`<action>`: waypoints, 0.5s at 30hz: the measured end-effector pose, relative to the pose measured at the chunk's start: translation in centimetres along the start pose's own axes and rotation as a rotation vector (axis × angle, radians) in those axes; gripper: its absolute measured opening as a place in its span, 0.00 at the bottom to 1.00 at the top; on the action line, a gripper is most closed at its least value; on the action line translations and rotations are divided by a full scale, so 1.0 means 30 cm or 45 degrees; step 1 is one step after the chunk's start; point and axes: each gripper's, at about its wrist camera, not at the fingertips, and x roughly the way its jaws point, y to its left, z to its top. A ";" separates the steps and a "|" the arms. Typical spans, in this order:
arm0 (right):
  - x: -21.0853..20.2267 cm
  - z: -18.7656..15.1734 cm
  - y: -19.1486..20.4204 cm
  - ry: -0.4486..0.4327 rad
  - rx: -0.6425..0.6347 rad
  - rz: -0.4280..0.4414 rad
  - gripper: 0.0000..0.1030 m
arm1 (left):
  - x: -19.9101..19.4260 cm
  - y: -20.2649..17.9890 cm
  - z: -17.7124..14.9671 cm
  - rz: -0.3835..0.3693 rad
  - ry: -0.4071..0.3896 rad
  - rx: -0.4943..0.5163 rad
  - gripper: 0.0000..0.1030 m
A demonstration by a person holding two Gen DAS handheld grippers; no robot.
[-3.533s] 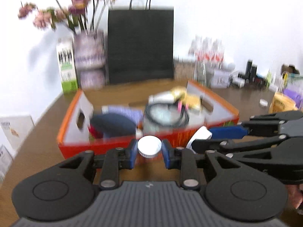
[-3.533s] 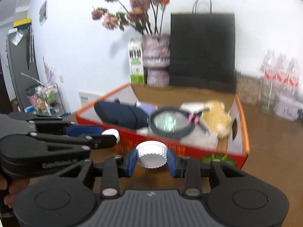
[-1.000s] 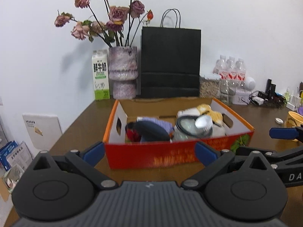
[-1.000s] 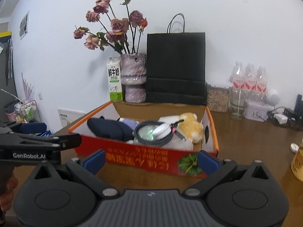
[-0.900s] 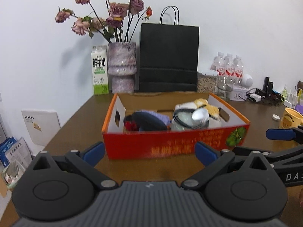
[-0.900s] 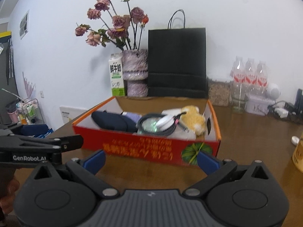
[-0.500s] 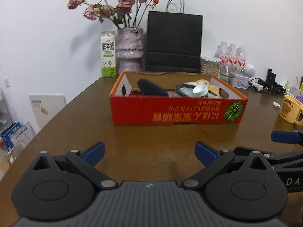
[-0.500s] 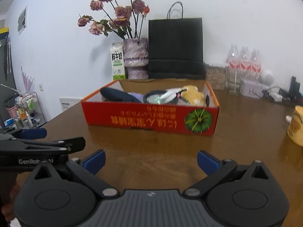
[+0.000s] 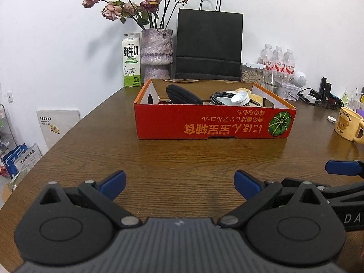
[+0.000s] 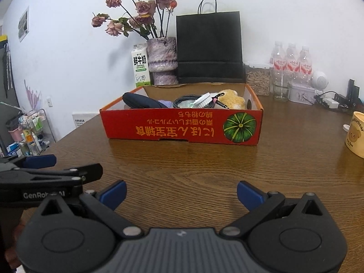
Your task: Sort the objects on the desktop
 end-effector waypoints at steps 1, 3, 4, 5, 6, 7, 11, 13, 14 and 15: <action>0.001 -0.001 -0.001 0.003 0.002 0.000 1.00 | 0.002 -0.002 0.000 0.003 0.002 0.002 1.00; 0.003 -0.001 -0.001 0.007 0.004 0.000 1.00 | 0.003 -0.004 0.001 0.008 0.003 0.006 1.00; 0.003 -0.001 -0.002 0.008 0.005 -0.001 1.00 | 0.004 -0.004 0.001 0.008 0.003 0.007 1.00; 0.004 -0.001 -0.002 0.007 0.005 -0.001 1.00 | 0.005 -0.005 0.002 0.008 0.002 0.006 1.00; 0.005 0.000 -0.003 0.006 0.005 0.000 1.00 | 0.004 -0.004 0.001 0.007 0.001 0.005 1.00; 0.006 -0.001 -0.003 0.006 0.006 0.001 1.00 | 0.004 -0.003 0.001 0.007 0.000 0.004 1.00; 0.007 0.000 -0.003 0.012 0.005 -0.001 1.00 | 0.008 -0.001 0.001 0.006 0.014 0.001 1.00; 0.008 0.001 -0.003 0.015 0.007 0.000 1.00 | 0.009 0.000 0.000 0.004 0.018 -0.002 1.00; 0.009 0.001 -0.003 0.015 0.007 0.000 1.00 | 0.009 0.001 -0.001 0.004 0.018 -0.003 1.00; 0.009 0.001 -0.003 0.014 0.006 -0.001 1.00 | 0.009 0.001 -0.001 0.004 0.017 -0.003 1.00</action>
